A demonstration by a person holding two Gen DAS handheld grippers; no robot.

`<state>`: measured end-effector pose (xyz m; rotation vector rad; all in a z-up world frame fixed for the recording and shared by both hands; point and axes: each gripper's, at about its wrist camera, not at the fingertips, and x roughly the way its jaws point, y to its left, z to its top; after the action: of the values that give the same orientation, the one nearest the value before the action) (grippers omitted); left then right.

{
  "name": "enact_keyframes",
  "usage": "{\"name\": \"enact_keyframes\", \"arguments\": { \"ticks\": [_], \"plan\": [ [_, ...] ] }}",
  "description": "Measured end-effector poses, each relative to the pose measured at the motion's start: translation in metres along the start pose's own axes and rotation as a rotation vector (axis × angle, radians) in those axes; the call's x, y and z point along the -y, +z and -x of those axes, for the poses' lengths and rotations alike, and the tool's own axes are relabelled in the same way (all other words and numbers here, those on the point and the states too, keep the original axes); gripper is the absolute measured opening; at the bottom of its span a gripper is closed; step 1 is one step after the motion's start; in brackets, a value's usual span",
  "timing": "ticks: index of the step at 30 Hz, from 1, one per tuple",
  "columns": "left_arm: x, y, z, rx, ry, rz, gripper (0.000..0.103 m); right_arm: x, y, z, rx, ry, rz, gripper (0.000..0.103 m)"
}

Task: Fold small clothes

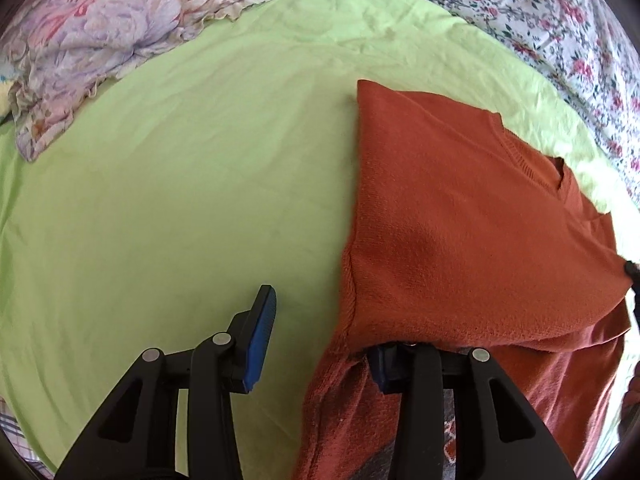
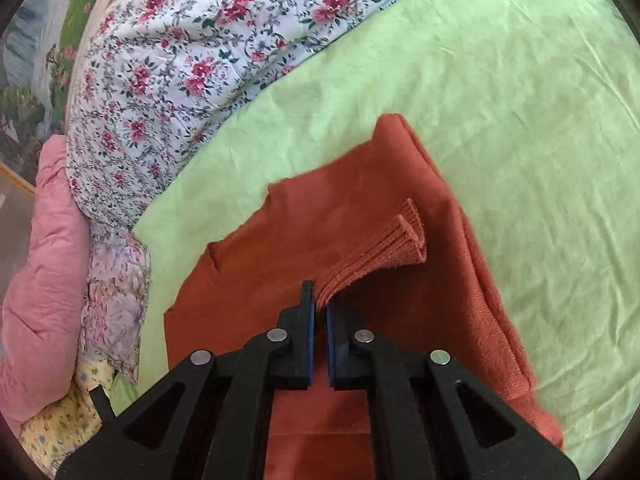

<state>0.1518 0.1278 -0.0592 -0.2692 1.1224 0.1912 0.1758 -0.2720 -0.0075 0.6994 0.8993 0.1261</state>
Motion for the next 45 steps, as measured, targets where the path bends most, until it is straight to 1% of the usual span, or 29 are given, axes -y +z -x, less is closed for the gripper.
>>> {"name": "enact_keyframes", "arguments": {
  "ticks": [1, 3, 5, 8, 10, 12, 14, 16, 19, 24, 26, 28, 32, 36, 38, 41, 43, 45],
  "plan": [
    [-0.001, 0.0, 0.0, -0.001, 0.001, 0.005, 0.042, -0.001, -0.001, 0.0, 0.004, 0.001, 0.011, 0.006],
    [-0.005, 0.001, -0.001, -0.005, -0.008, 0.022, 0.043, 0.002, -0.005, -0.007, -0.031, -0.012, 0.025, 0.006],
    [-0.01, 0.0, 0.0, -0.011, -0.025, 0.046, 0.043, 0.003, -0.008, -0.017, -0.075, -0.045, 0.036, 0.007],
    [-0.015, 0.0, -0.001, -0.017, -0.048, 0.06, 0.044, 0.009, -0.015, -0.018, -0.102, -0.09, 0.056, 0.009],
    [-0.016, 0.0, -0.001, -0.021, -0.059, 0.064, 0.044, 0.009, -0.019, -0.016, -0.108, -0.112, 0.091, 0.01],
    [-0.018, 0.001, -0.002, -0.031, -0.067, 0.065, 0.044, 0.007, -0.022, -0.016, -0.116, -0.154, 0.137, 0.011],
    [-0.017, 0.001, -0.002, -0.04, -0.067, 0.05, 0.045, 0.007, -0.024, -0.013, -0.124, -0.194, 0.174, 0.014],
    [-0.016, -0.001, 0.001, -0.048, -0.059, 0.032, 0.047, 0.006, -0.026, -0.006, -0.127, -0.238, 0.193, 0.021],
    [-0.013, -0.008, 0.009, -0.059, -0.045, -0.001, 0.047, 0.007, -0.026, 0.012, -0.095, -0.272, 0.195, 0.024],
    [-0.021, -0.026, 0.022, -0.088, -0.051, -0.008, 0.046, 0.007, -0.029, 0.047, -0.065, -0.245, 0.165, 0.025],
    [-0.027, -0.036, 0.03, -0.099, -0.057, -0.006, 0.047, 0.003, -0.033, 0.059, -0.051, -0.225, 0.158, 0.029],
    [-0.03, -0.048, 0.038, -0.113, -0.066, -0.01, 0.048, 0.0, -0.038, 0.069, -0.039, -0.211, 0.151, 0.037],
    [-0.03, -0.068, 0.05, -0.139, -0.082, -0.016, 0.05, -0.008, -0.053, 0.084, -0.031, -0.188, 0.149, 0.038],
    [-0.023, -0.093, 0.059, -0.191, -0.129, -0.022, 0.06, -0.014, -0.071, 0.093, -0.039, -0.168, 0.153, 0.039],
    [-0.016, -0.105, 0.061, -0.212, -0.129, -0.05, 0.06, -0.015, -0.08, 0.097, -0.045, -0.161, 0.154, 0.04],
    [-0.005, -0.127, 0.063, -0.239, -0.107, -0.116, 0.06, -0.017, -0.094, 0.104, -0.054, -0.149, 0.16, 0.043],
    [0.002, -0.142, 0.067, -0.241, -0.071, -0.185, 0.059, -0.018, -0.103, 0.111, -0.056, -0.144, 0.167, 0.044],
    [0.002, -0.156, 0.072, -0.241, -0.061, -0.227, 0.059, -0.018, -0.111, 0.119, -0.058, -0.139, 0.174, 0.044]
  ]
}}
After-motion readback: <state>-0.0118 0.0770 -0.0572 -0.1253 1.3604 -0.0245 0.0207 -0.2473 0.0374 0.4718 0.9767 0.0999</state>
